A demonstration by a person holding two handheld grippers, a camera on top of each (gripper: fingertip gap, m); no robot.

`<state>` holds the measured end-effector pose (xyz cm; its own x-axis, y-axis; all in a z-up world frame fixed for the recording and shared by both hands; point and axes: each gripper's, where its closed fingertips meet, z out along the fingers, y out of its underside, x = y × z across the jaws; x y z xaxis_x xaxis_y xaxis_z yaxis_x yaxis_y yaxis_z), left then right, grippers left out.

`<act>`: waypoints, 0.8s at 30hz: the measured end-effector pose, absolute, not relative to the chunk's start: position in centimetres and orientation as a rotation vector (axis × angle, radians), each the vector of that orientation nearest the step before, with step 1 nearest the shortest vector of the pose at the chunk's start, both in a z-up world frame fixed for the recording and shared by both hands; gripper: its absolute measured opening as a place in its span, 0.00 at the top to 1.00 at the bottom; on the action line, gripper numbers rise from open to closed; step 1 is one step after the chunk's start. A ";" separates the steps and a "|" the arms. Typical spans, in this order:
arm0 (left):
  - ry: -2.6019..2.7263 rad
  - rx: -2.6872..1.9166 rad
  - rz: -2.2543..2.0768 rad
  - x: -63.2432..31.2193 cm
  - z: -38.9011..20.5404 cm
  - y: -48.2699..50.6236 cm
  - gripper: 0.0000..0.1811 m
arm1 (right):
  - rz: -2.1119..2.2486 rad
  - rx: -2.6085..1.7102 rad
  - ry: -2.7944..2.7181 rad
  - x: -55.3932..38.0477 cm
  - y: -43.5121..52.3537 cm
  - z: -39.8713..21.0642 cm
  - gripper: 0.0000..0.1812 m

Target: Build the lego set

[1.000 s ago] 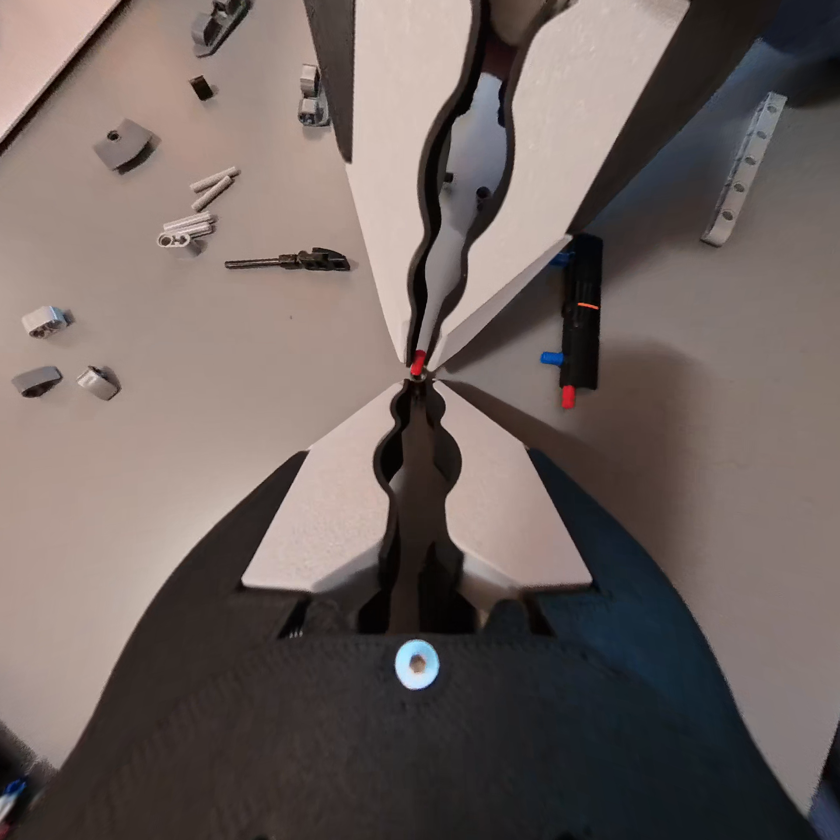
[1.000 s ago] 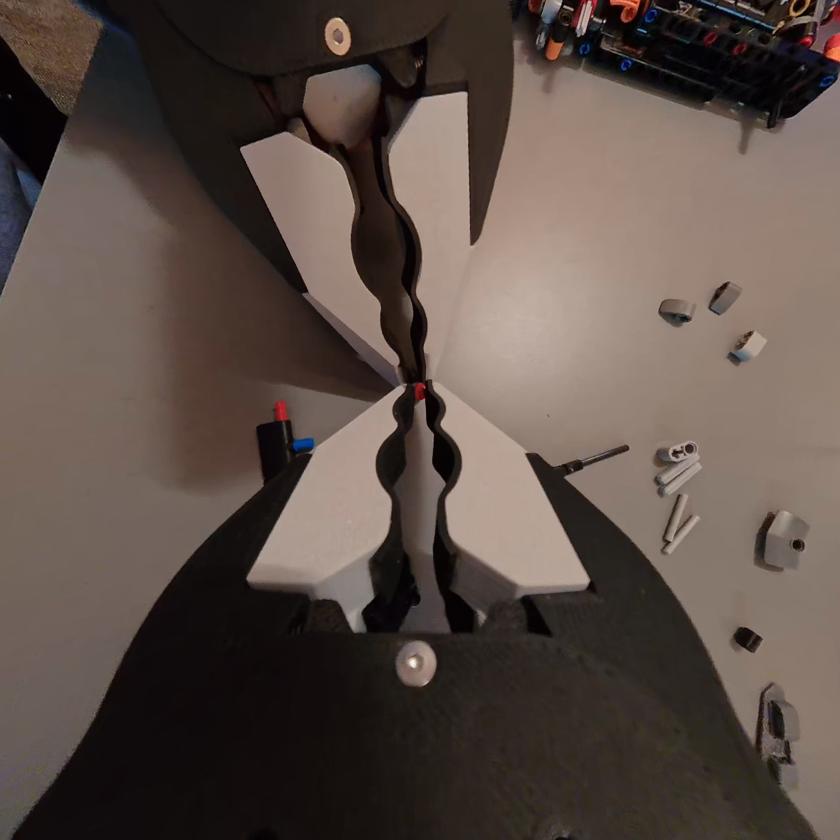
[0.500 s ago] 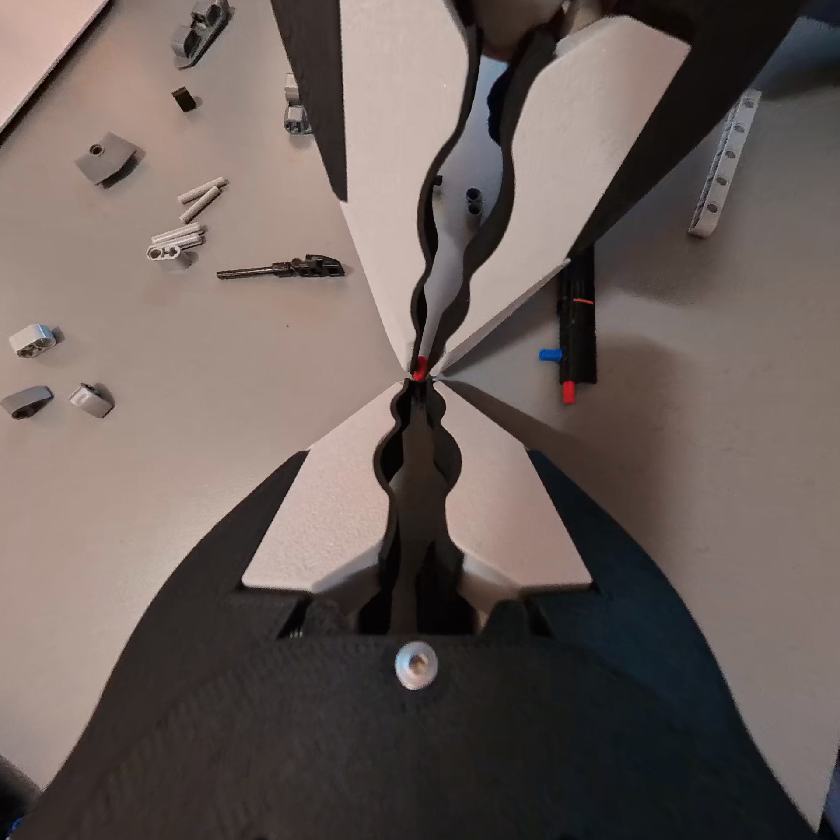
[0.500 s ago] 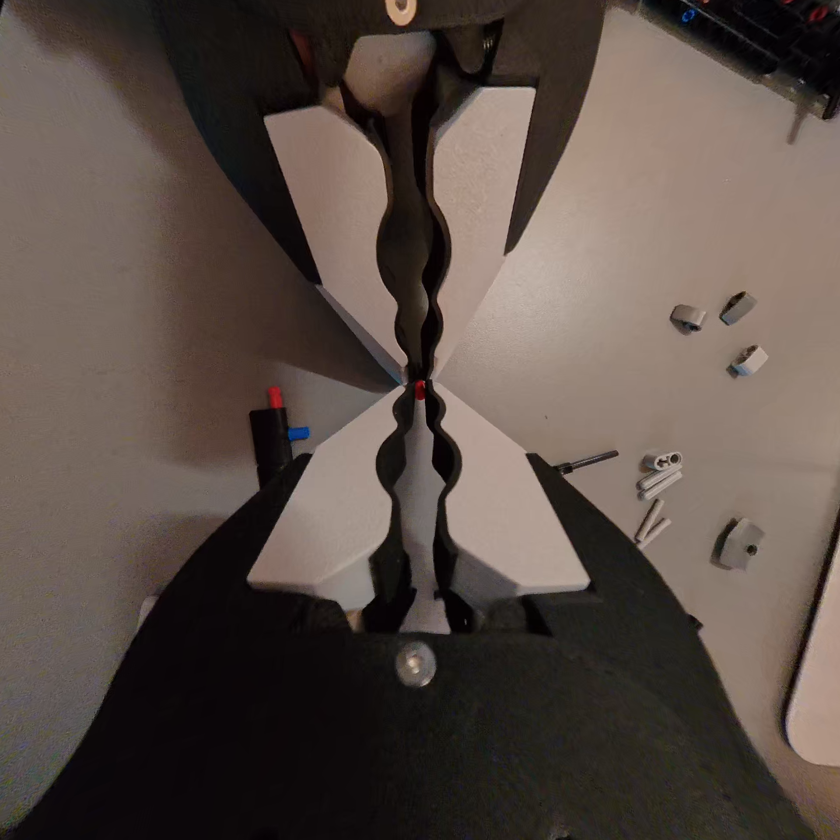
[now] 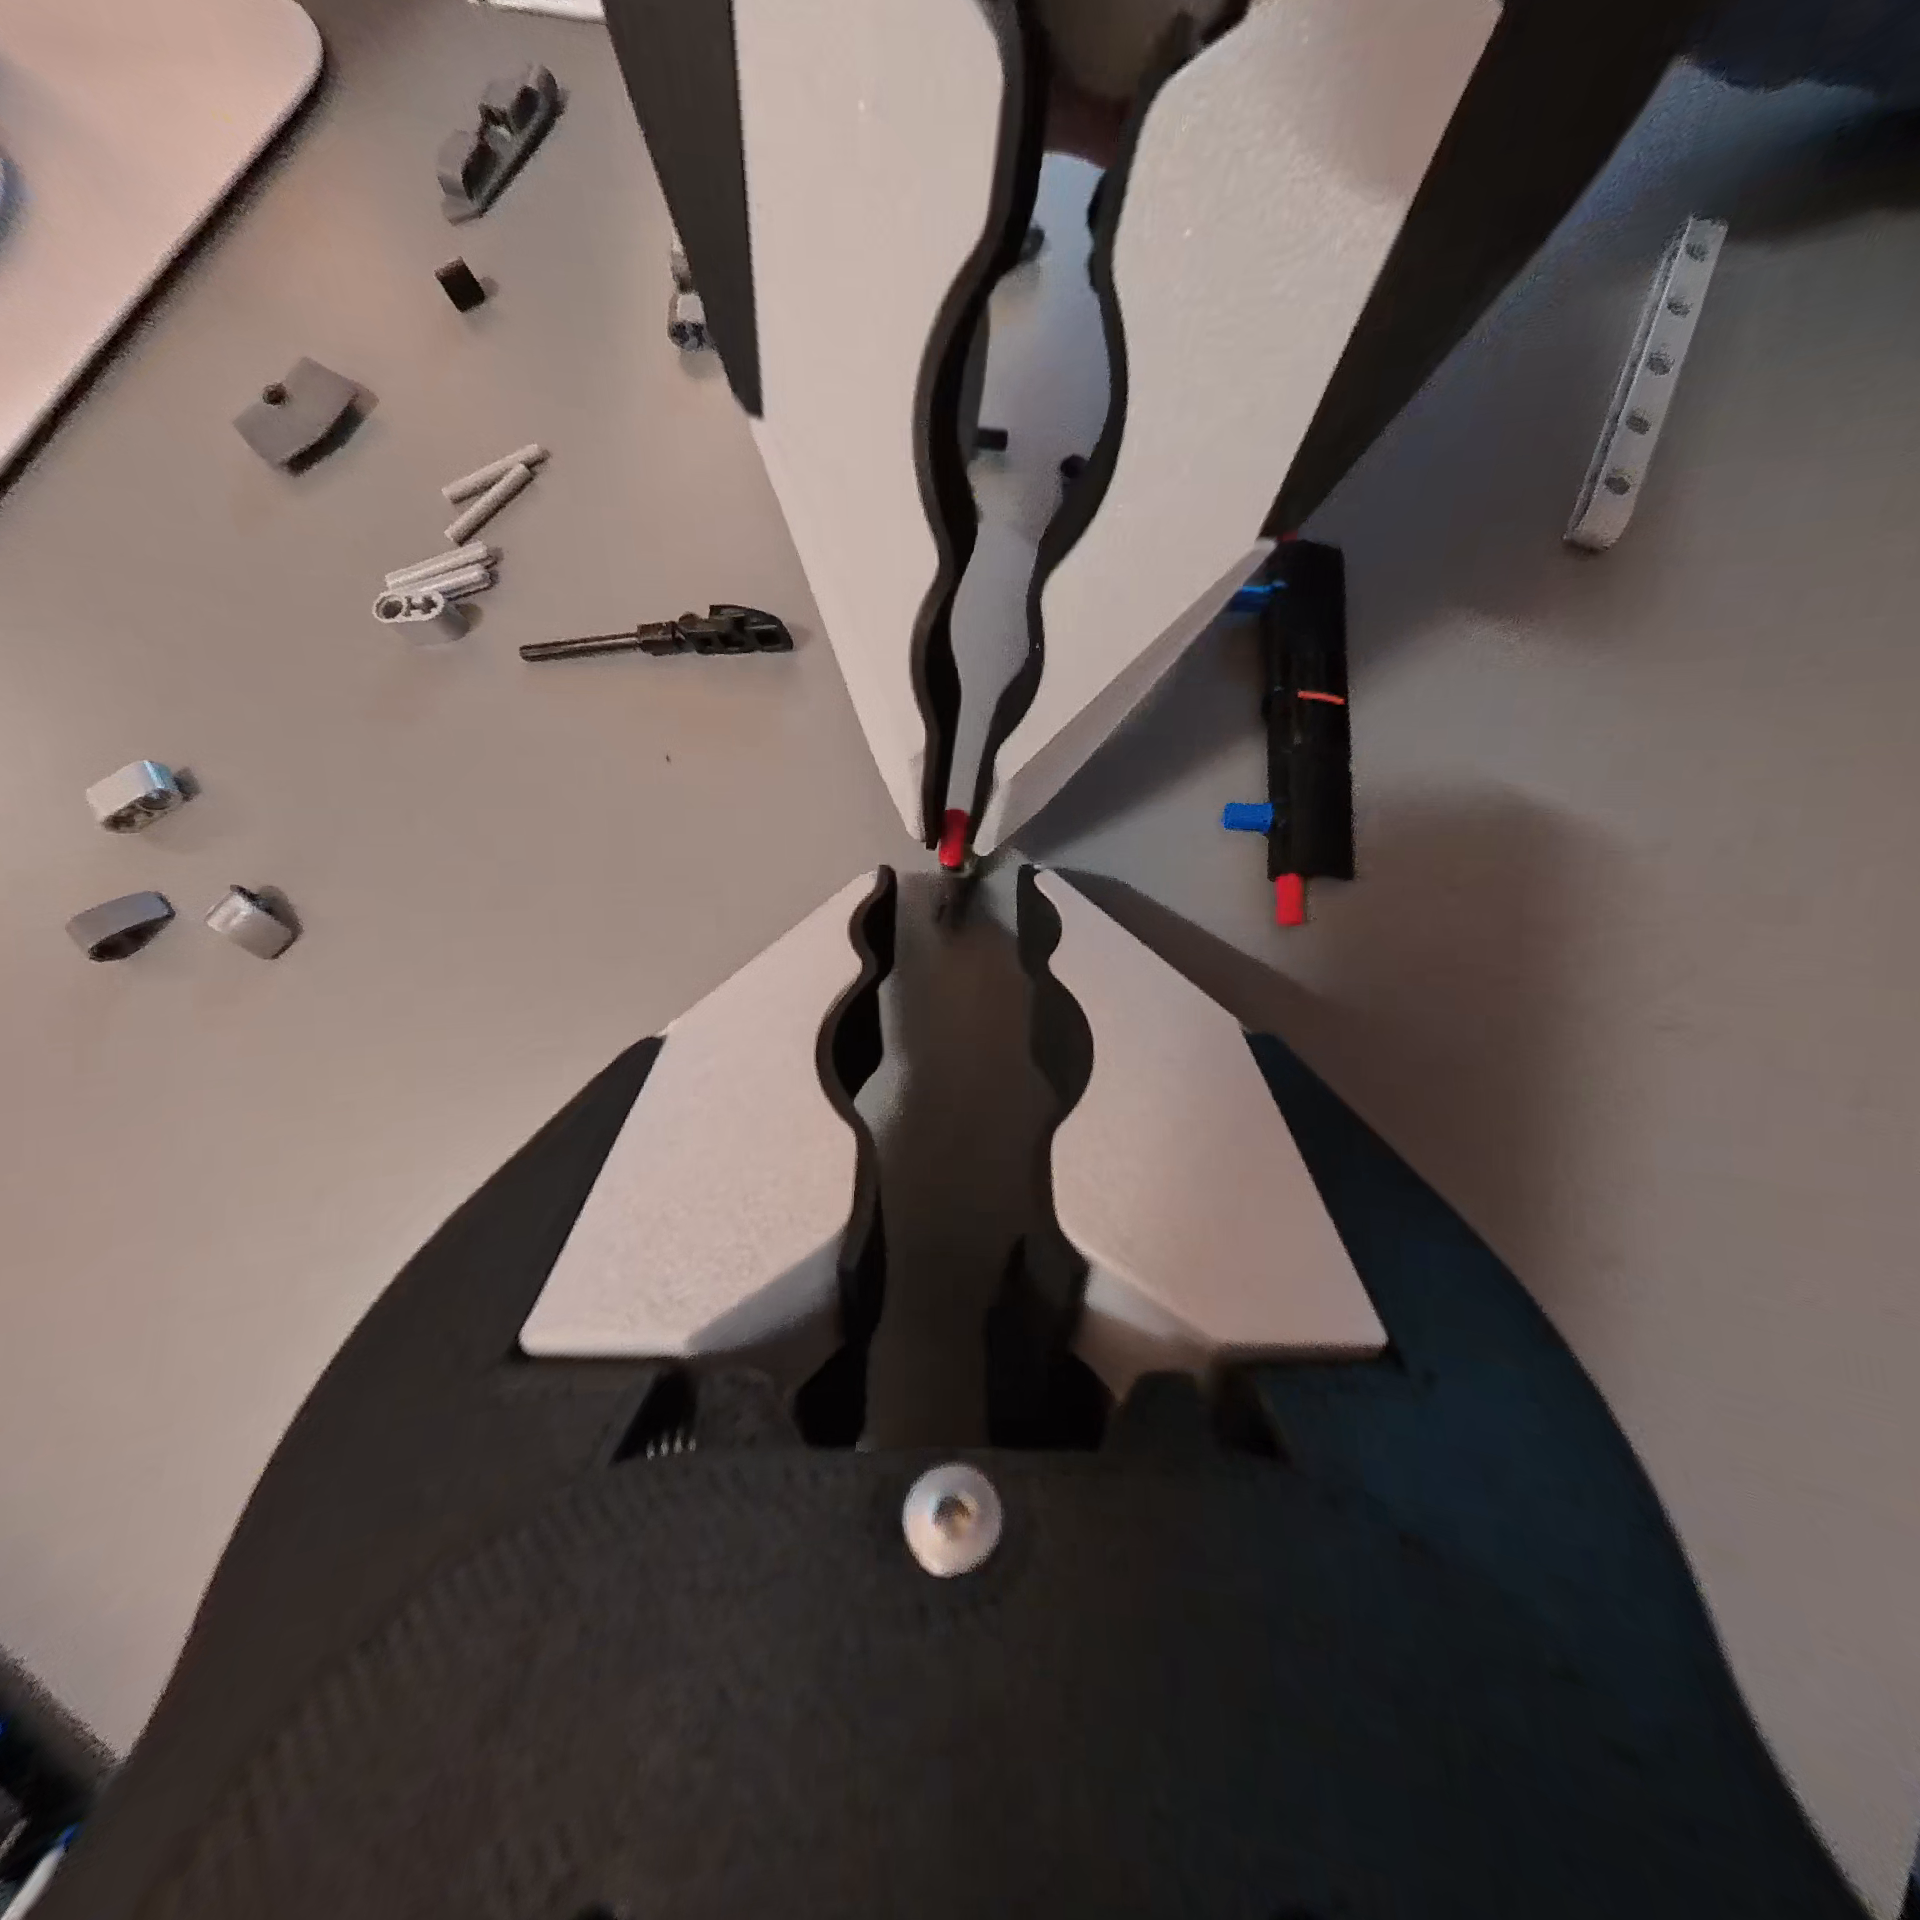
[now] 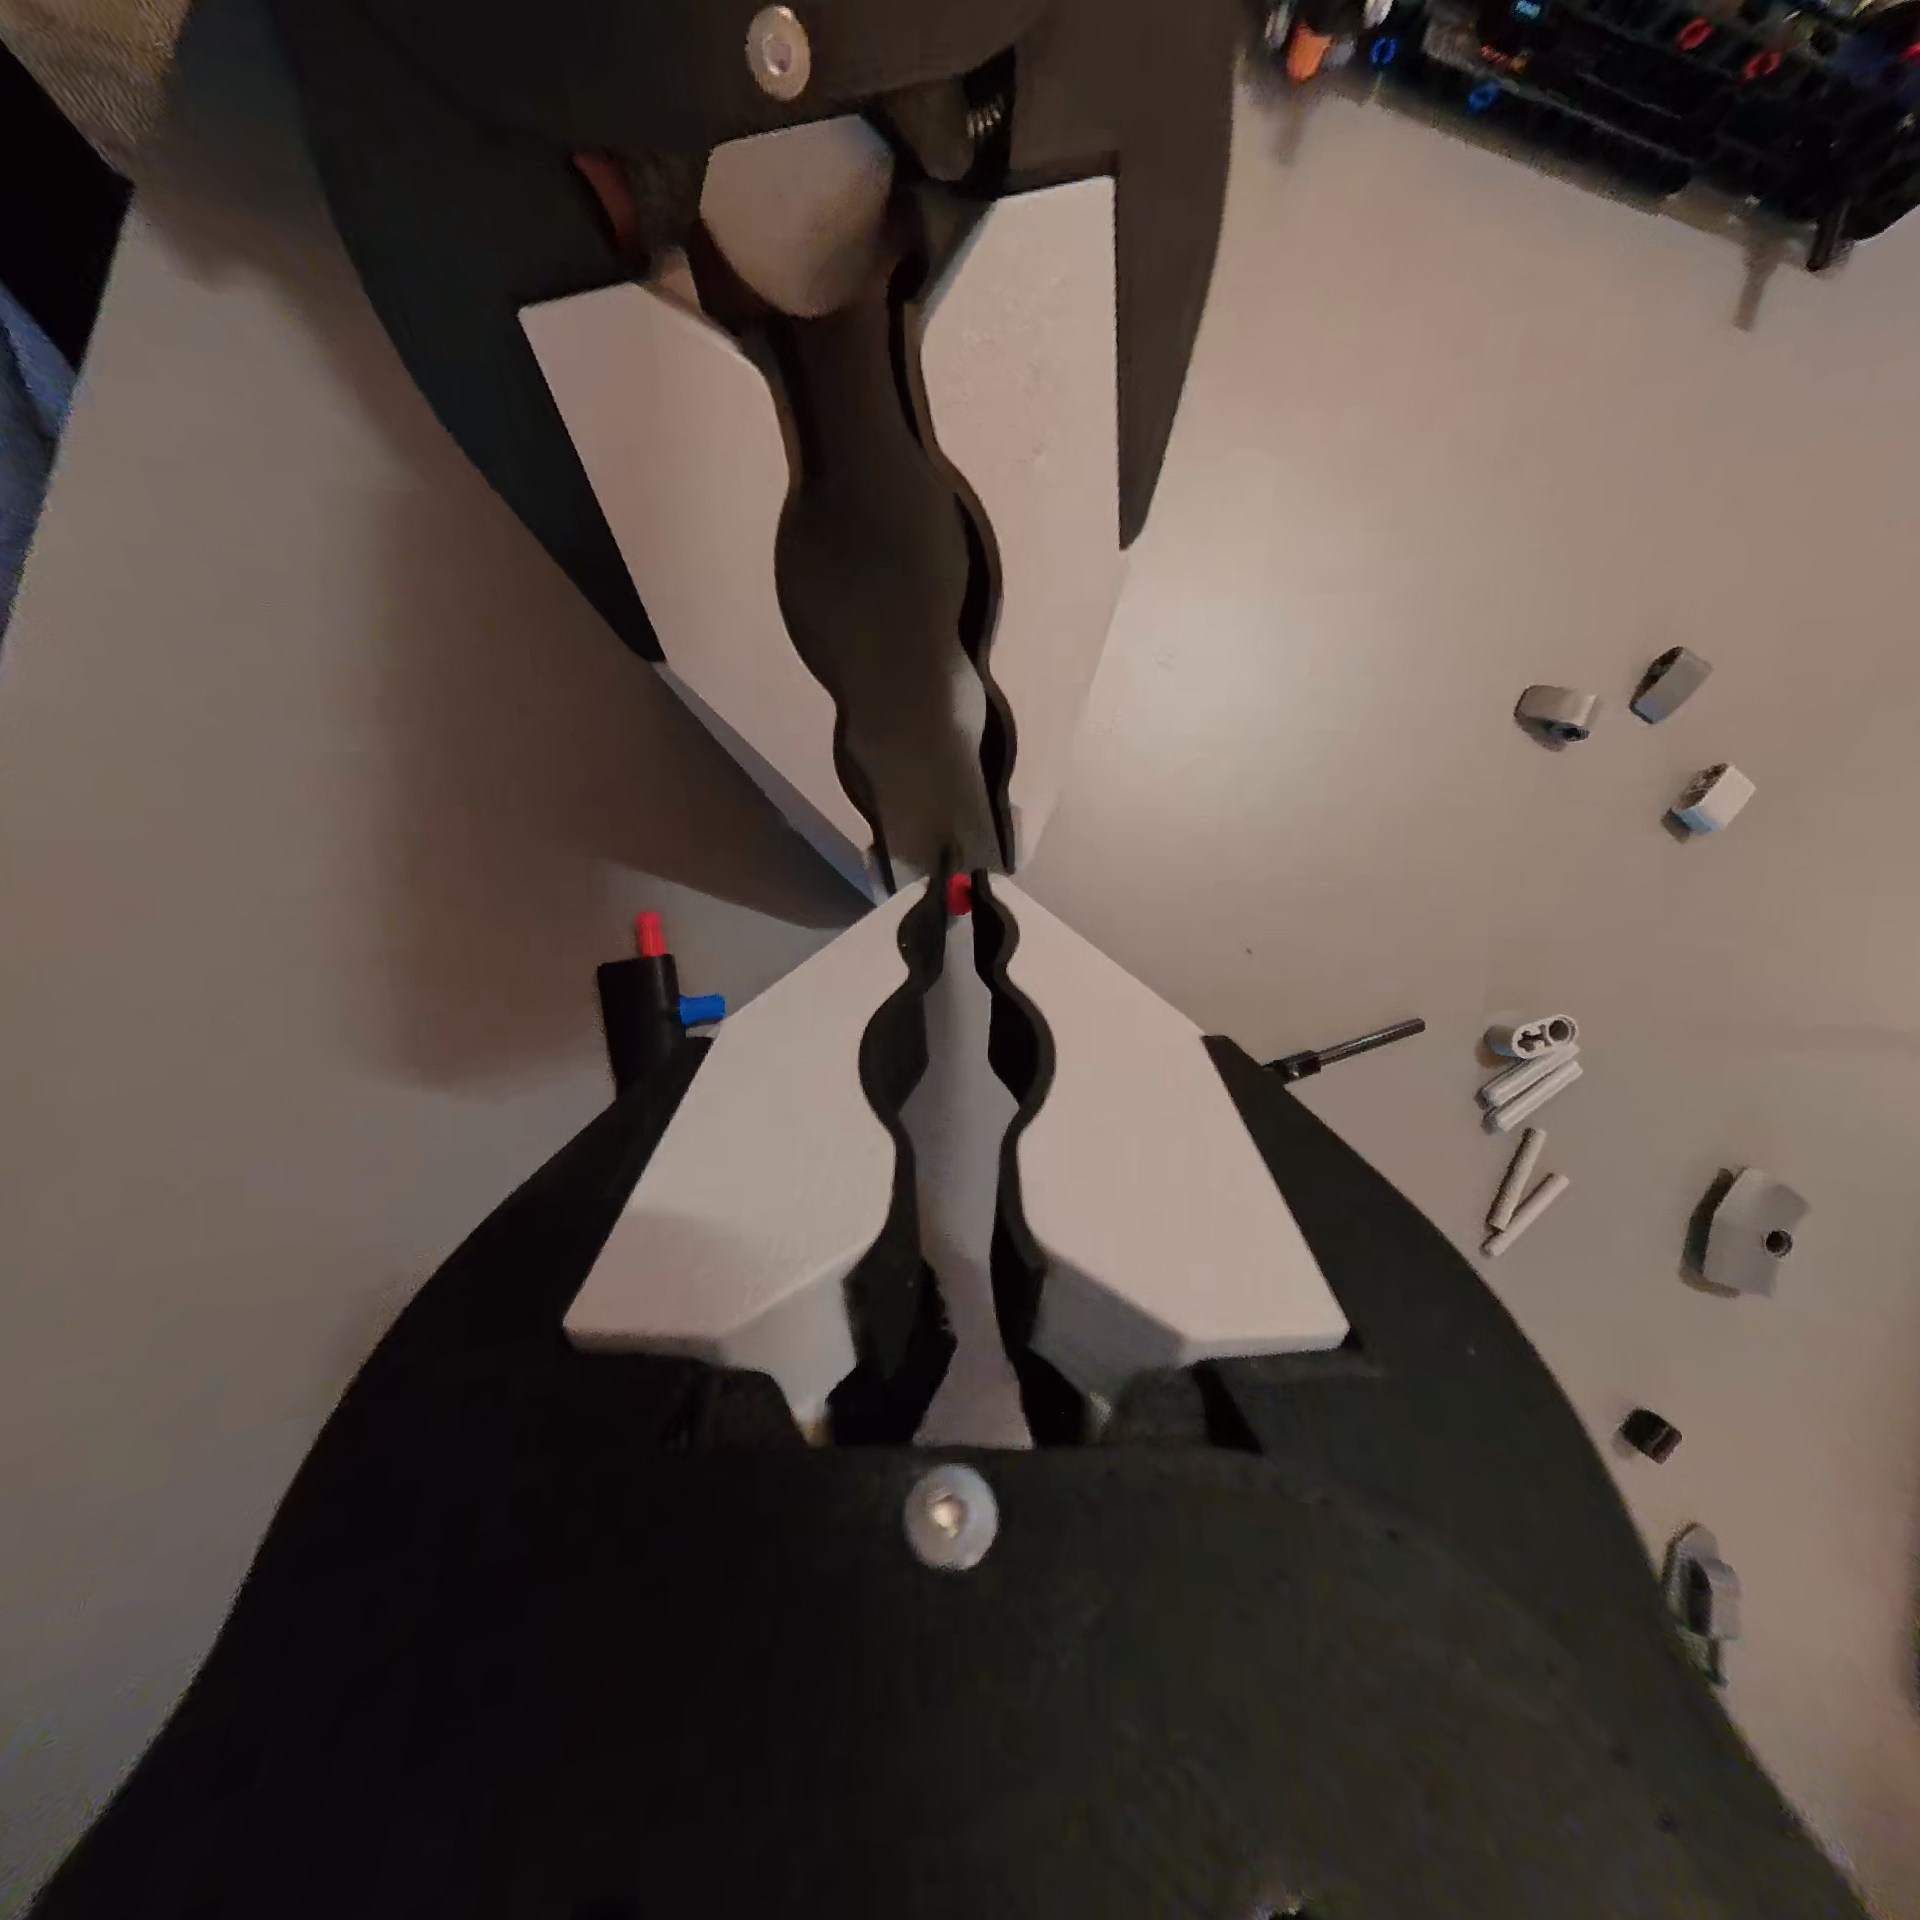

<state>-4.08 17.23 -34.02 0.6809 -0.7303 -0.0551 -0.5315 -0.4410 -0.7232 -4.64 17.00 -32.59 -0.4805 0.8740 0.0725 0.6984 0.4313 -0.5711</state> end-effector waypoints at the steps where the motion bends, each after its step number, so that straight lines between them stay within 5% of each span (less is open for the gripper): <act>1: 0.959 -2.135 -0.334 -4.1 -33.7 17.3 0.88 | 0.691 -1.344 -2.320 -4.6 17.0 -32.3 0.99; 24: 0.961 -1.811 0.115 -4.6 -27.4 18.7 0.99 | 1.438 -1.657 -1.787 -5.1 17.7 -26.0 0.99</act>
